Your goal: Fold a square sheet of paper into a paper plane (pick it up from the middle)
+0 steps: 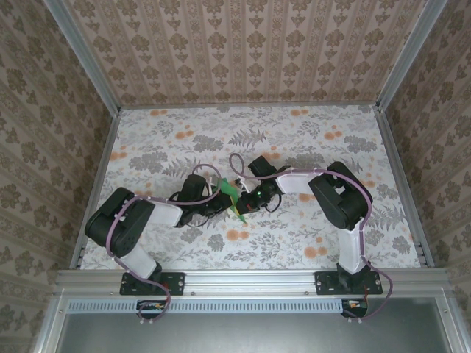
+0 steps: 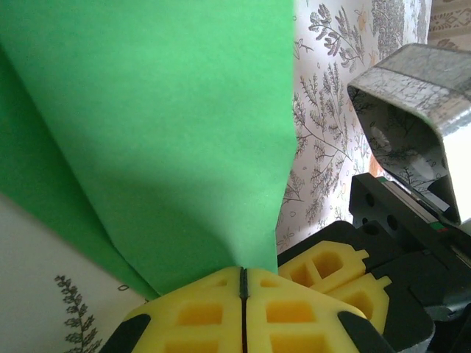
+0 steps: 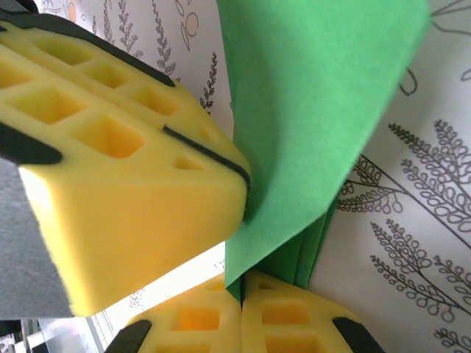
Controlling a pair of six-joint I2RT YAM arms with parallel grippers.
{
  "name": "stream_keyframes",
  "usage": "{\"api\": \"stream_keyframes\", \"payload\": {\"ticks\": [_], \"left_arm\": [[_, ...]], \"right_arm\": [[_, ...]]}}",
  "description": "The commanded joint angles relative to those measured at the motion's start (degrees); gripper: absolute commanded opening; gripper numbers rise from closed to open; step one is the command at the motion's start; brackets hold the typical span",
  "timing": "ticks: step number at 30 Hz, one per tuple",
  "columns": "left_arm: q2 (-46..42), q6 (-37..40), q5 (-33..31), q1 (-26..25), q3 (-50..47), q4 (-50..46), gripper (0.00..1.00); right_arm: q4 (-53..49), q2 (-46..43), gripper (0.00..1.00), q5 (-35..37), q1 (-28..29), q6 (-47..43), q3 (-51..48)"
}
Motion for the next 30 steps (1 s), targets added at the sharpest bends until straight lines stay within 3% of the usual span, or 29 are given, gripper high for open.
{"api": "stream_keyframes", "payload": {"ticks": [1,11,21,26,30], "left_arm": [[0.82,1.33,-0.48,-0.30,0.29,0.54,0.07],[2.14,1.07,-2.05,-0.30,1.64,-1.71,0.07],[2.69,0.51,-3.35,-0.13,2.61,-4.30,0.07],[3.15,-0.16,-3.49,-0.12,2.79,-4.52,0.07],[3.51,-0.56,-3.40,-0.12,2.97,-4.58,0.07]], "right_arm": [[-2.28,0.87,0.08,-1.16,-0.35,-0.36,1.30],[-2.28,-3.53,0.26,1.61,-0.26,-1.68,-0.51],[-0.06,-11.26,0.40,18.63,3.49,-2.69,-5.85],[0.52,-12.70,0.41,26.92,6.71,-2.74,-6.46],[0.70,-12.47,0.38,28.38,8.58,-4.11,-5.74]]}}
